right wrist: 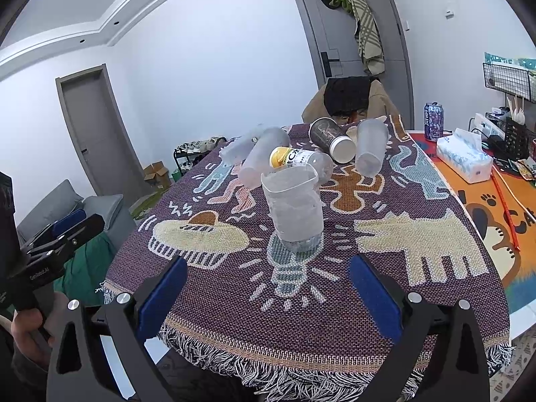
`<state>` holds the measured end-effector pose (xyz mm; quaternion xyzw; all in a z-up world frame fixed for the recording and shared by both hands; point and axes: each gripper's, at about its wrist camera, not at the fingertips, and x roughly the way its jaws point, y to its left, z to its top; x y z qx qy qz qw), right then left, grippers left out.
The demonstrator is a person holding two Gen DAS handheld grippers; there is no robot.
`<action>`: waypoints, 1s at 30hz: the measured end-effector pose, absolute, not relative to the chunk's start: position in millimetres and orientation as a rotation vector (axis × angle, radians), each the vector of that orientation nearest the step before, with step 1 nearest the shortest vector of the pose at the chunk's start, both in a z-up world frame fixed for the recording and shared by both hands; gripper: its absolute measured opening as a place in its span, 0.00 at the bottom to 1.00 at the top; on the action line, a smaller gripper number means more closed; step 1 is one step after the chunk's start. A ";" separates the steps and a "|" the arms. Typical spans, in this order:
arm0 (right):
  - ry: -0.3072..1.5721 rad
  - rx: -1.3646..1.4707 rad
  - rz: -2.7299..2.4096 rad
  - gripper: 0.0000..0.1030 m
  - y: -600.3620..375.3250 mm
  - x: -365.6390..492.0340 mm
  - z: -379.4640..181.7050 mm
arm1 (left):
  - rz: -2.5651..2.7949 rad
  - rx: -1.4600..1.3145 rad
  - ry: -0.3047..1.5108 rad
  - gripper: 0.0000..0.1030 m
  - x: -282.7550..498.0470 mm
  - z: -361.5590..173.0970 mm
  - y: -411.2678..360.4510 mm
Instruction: Flip cup upright
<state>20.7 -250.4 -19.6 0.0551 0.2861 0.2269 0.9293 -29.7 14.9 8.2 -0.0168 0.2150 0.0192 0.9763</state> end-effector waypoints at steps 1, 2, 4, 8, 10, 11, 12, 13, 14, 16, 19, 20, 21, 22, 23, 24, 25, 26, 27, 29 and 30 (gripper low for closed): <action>0.586 0.114 0.465 0.93 -250.7 20.9 -19.8 | 0.040 -0.034 0.434 0.95 -29.7 8.5 14.5; 0.587 0.117 0.464 0.93 -251.3 21.1 -20.1 | 0.040 -0.034 0.435 0.95 -29.6 8.8 14.2; 0.589 0.121 0.463 0.93 -252.4 20.4 -20.6 | 0.040 -0.034 0.434 0.95 -29.8 8.8 13.4; 0.590 0.126 0.463 0.93 -254.9 19.9 -20.5 | 0.042 -0.024 0.438 0.95 -30.1 9.5 11.1; 0.588 0.131 0.463 0.93 -255.9 19.7 -19.7 | 0.043 -0.021 0.438 0.95 -29.8 10.6 9.6; 0.587 0.130 0.464 0.93 -255.8 19.5 -19.1 | 0.043 -0.022 0.438 0.95 -30.2 11.2 9.1; 0.585 0.127 0.464 0.93 -255.7 19.1 -18.8 | 0.041 -0.024 0.437 0.95 -30.6 11.8 8.9; 0.583 0.122 0.465 0.93 -255.4 18.4 -18.2 | 0.039 -0.026 0.434 0.95 -31.2 12.2 8.8; 0.581 0.120 0.465 0.93 -255.3 17.8 -18.0 | 0.039 -0.026 0.433 0.95 -31.7 12.1 8.4; 0.581 0.121 0.464 0.93 -255.7 17.7 -18.6 | 0.040 -0.025 0.434 0.95 -31.9 11.8 7.9; 0.584 0.126 0.464 0.93 -255.9 17.8 -20.0 | 0.040 -0.022 0.439 0.95 -32.7 11.6 7.8; 0.586 0.125 0.465 0.93 -255.6 17.6 -20.2 | 0.040 -0.023 0.440 0.95 -32.4 11.5 8.6; 0.587 0.123 0.466 0.93 -254.9 17.6 -20.6 | 0.038 -0.025 0.440 0.95 -32.9 11.9 9.0; 0.587 0.122 0.466 0.93 -254.6 17.4 -20.6 | 0.039 -0.025 0.438 0.95 -33.6 12.3 9.2; 0.588 0.120 0.467 0.93 -254.0 17.6 -20.8 | 0.041 -0.025 0.437 0.95 -33.9 12.8 9.4; 0.589 0.119 0.467 0.93 -253.7 17.5 -20.9 | 0.041 -0.025 0.435 0.95 -33.7 13.2 9.6; 0.588 0.120 0.469 0.93 -253.8 17.6 -20.7 | 0.041 -0.025 0.434 0.95 -33.9 13.6 9.7; 0.586 0.121 0.468 0.93 -253.7 17.5 -20.8 | 0.044 -0.025 0.434 0.95 -34.1 13.8 9.8; 0.585 0.122 0.467 0.93 -254.0 17.5 -20.8 | 0.050 -0.023 0.434 0.95 -34.0 13.8 9.9; 0.586 0.124 0.467 0.93 -254.5 18.0 -21.3 | 0.055 -0.024 0.437 0.95 -33.3 13.5 9.7; 0.586 0.125 0.467 0.93 -254.7 18.1 -21.7 | 0.056 -0.024 0.438 0.95 -32.8 13.4 9.3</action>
